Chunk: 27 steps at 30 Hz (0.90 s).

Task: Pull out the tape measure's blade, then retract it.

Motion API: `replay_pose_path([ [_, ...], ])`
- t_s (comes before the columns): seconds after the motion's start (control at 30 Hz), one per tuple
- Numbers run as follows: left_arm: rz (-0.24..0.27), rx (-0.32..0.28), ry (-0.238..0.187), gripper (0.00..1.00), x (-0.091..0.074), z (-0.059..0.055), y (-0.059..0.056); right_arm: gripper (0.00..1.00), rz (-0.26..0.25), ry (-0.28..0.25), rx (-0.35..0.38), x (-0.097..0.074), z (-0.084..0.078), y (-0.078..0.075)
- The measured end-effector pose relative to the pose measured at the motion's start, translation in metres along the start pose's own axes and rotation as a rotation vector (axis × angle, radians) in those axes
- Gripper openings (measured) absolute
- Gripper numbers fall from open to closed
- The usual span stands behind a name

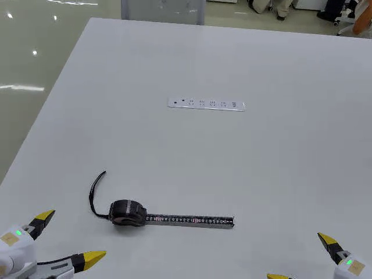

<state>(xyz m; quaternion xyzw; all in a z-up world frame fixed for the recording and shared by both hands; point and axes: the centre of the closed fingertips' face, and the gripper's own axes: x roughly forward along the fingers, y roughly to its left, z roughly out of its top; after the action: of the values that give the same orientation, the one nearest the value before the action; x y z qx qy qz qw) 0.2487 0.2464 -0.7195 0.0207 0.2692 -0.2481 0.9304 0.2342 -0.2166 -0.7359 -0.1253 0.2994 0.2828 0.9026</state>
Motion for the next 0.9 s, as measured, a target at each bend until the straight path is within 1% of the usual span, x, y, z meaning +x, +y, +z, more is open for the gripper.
replay_pose_path([
  [0.03,0.001,0.007,0.003,1.00,0.001,0.000,0.001,1.00,-0.006,-0.003,0.005,-0.001,0.000,-0.001],
  [0.07,0.011,0.026,0.024,1.00,0.003,-0.003,0.002,1.00,-0.006,-0.006,0.017,-0.003,0.000,-0.001],
  [0.13,-0.009,0.016,0.016,1.00,0.004,-0.002,-0.003,1.00,-0.007,-0.002,0.016,-0.004,-0.001,-0.001],
  [0.23,-0.010,0.026,0.016,1.00,0.005,-0.001,-0.007,1.00,0.000,-0.001,0.013,-0.005,-0.001,-0.002],
  [0.33,-0.018,0.014,0.016,1.00,0.005,-0.002,-0.009,1.00,0.001,-0.002,0.010,-0.006,0.001,-0.003],
  [0.43,-0.022,0.003,0.021,1.00,0.003,-0.004,-0.010,1.00,0.017,-0.005,0.003,-0.006,0.002,0.000],
  [0.5,-0.021,0.008,0.021,1.00,0.001,-0.004,-0.009,1.00,0.030,-0.004,-0.009,-0.005,0.002,0.003],
  [0.67,-0.019,0.003,0.012,1.00,-0.004,-0.006,-0.006,1.00,0.056,0.013,-0.038,-0.002,0.001,0.013],
  [0.73,-0.020,0.004,0.009,1.00,-0.005,-0.005,-0.007,1.00,0.059,0.021,-0.060,-0.001,0.000,0.015],
  [0.8,-0.018,0.005,0.011,1.00,-0.005,-0.005,-0.007,1.00,0.061,0.022,-0.065,-0.001,0.000,0.016],
  [0.9,-0.015,0.004,0.004,1.00,-0.007,-0.001,-0.008,1.00,0.056,0.017,-0.069,-0.003,0.001,0.014],
])
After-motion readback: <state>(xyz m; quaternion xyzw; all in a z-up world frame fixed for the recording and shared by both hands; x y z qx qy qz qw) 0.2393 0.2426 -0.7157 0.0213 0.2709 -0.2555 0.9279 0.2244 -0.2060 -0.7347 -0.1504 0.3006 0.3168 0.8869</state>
